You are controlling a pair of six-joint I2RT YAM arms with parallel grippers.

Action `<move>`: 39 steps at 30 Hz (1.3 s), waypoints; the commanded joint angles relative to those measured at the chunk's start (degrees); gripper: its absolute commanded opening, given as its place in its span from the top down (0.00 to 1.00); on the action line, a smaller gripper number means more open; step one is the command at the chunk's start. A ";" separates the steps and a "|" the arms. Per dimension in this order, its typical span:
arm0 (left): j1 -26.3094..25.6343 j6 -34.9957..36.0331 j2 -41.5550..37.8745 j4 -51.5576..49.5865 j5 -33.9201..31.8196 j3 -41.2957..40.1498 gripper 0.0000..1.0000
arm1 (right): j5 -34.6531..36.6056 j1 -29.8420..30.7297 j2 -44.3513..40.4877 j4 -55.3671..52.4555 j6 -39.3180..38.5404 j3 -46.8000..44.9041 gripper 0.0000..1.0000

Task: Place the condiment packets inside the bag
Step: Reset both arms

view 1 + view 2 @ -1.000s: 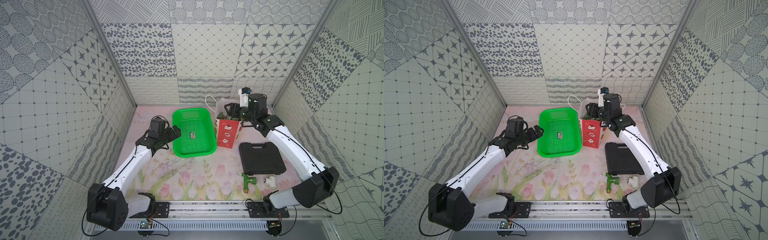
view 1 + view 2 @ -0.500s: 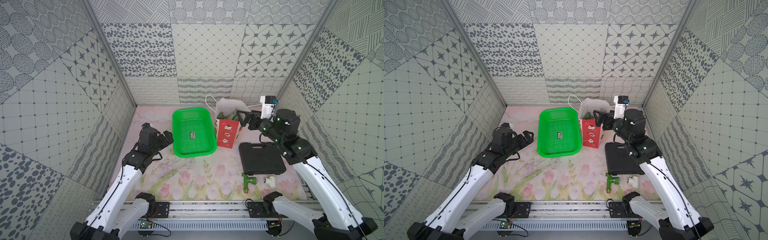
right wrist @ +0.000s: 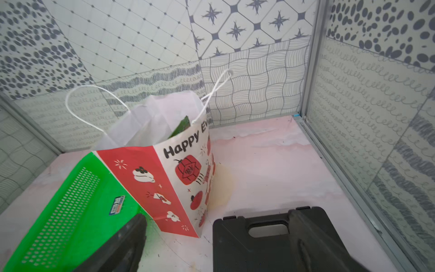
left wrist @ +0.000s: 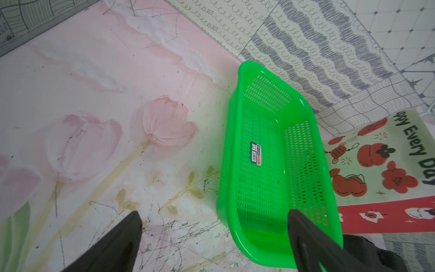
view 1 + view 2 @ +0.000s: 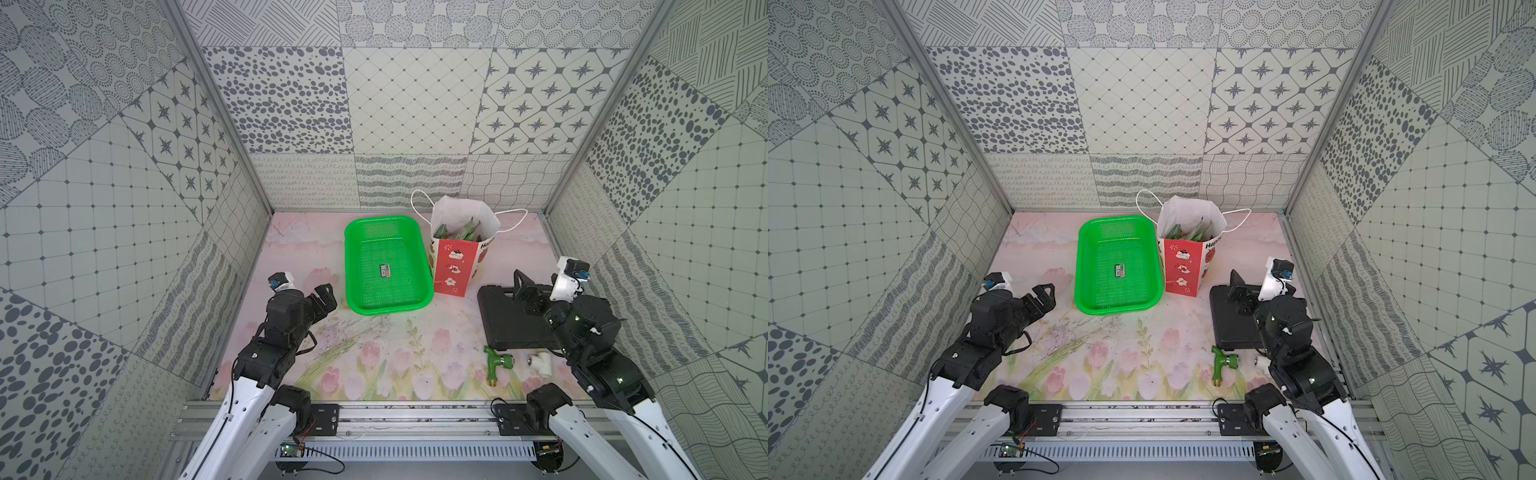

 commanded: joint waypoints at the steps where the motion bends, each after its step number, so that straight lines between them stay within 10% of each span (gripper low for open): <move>1: 0.09 4.80 3.99 7.01 -8.67 -1.78 0.00 | 9.89 -0.18 1.76 2.38 -0.13 -2.29 0.03; 17: 9.61 14.78 27.54 26.63 -4.95 -3.68 0.01 | -7.69 -25.25 13.01 32.11 2.51 -20.81 0.03; 39: 10.21 31.91 44.48 64.30 3.86 -11.15 0.01 | -10.26 -23.79 43.45 77.49 -5.71 -28.93 0.03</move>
